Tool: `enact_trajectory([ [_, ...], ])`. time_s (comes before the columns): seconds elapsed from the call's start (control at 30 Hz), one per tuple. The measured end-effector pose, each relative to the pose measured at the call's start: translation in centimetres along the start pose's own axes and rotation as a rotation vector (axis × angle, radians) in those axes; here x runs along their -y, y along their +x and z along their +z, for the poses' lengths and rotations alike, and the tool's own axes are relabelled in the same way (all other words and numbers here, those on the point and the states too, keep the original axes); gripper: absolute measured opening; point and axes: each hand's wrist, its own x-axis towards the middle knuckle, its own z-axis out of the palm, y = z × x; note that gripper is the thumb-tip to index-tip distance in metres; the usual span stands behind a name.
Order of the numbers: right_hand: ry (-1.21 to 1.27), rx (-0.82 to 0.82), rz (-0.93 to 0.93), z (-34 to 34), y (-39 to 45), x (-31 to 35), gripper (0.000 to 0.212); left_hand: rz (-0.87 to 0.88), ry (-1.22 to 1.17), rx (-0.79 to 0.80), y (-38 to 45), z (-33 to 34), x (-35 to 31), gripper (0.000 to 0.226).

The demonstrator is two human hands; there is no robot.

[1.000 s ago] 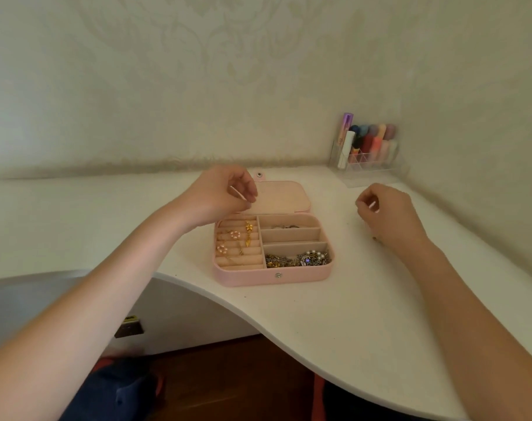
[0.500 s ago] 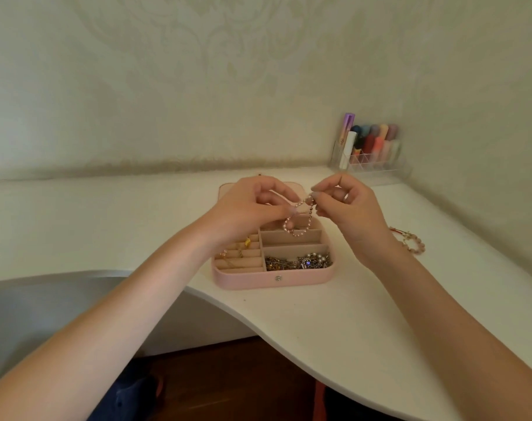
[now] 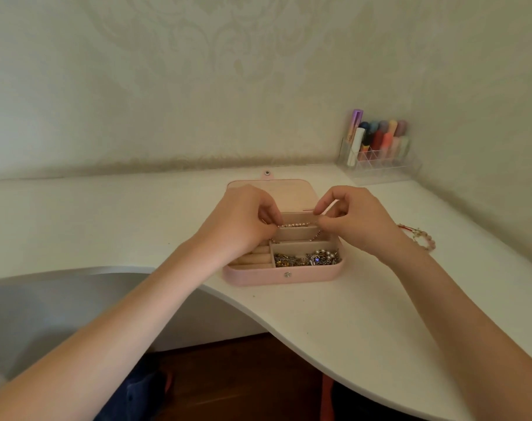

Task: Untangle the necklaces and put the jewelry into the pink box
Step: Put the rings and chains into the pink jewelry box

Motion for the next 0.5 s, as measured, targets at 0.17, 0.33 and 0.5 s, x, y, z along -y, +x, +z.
enact_trajectory([
  [0.17,-0.142,0.033,-0.038,0.1,0.0,-0.2,0.017,0.102,0.179,0.066,0.2,0.9,-1.0,0.016],
  [0.33,-0.185,0.107,-0.094,-0.1,0.1,-0.4,0.019,0.115,0.232,0.069,0.4,1.1,-0.5,0.018],
  [0.5,-0.199,0.025,-0.061,-2.6,1.0,-1.7,0.01,0.133,0.183,0.035,0.1,1.5,0.0,0.017],
])
